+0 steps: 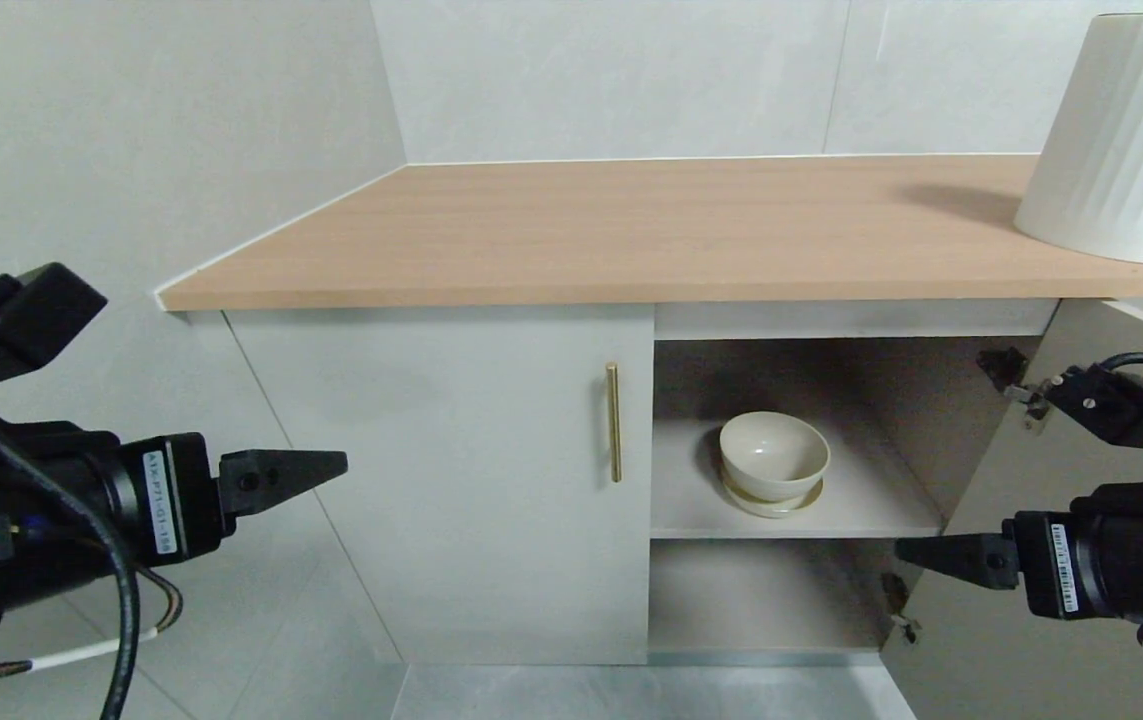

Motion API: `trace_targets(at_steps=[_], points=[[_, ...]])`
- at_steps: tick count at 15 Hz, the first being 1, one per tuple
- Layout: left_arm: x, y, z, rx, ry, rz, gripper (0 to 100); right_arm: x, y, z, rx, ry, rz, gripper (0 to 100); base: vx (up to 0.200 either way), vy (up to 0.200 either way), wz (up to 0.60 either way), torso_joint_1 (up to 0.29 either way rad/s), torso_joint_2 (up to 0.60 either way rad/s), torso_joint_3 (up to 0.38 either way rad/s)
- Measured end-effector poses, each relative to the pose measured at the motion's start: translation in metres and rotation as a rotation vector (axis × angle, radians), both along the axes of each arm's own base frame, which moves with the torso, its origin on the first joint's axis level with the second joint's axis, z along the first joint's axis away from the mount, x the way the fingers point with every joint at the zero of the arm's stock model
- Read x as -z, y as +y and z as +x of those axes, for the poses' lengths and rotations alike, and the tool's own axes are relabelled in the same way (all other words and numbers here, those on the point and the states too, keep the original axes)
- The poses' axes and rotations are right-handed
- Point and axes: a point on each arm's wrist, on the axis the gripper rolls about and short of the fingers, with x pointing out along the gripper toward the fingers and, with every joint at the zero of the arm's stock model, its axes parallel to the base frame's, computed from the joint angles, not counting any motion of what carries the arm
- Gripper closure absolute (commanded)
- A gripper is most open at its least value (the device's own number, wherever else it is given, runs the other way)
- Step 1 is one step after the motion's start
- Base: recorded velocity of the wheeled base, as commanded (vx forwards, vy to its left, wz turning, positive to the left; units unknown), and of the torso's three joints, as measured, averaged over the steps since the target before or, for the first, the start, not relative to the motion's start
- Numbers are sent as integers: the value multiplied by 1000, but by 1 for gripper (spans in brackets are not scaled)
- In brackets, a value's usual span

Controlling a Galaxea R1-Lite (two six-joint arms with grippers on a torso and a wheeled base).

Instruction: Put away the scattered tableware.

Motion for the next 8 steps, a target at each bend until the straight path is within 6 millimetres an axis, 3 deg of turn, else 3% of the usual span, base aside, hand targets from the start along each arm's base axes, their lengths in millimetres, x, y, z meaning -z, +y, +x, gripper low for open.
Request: trace_targets(at_steps=[2, 8], points=[[3, -1, 1, -2, 12, 7, 0, 0, 0, -1, -2, -1, 0, 0, 0, 0, 0, 0, 0, 0], [12, -5, 6, 7, 51, 29, 0, 2, 2, 0, -8, 10, -7, 0, -200, 0, 0, 5, 3, 6]])
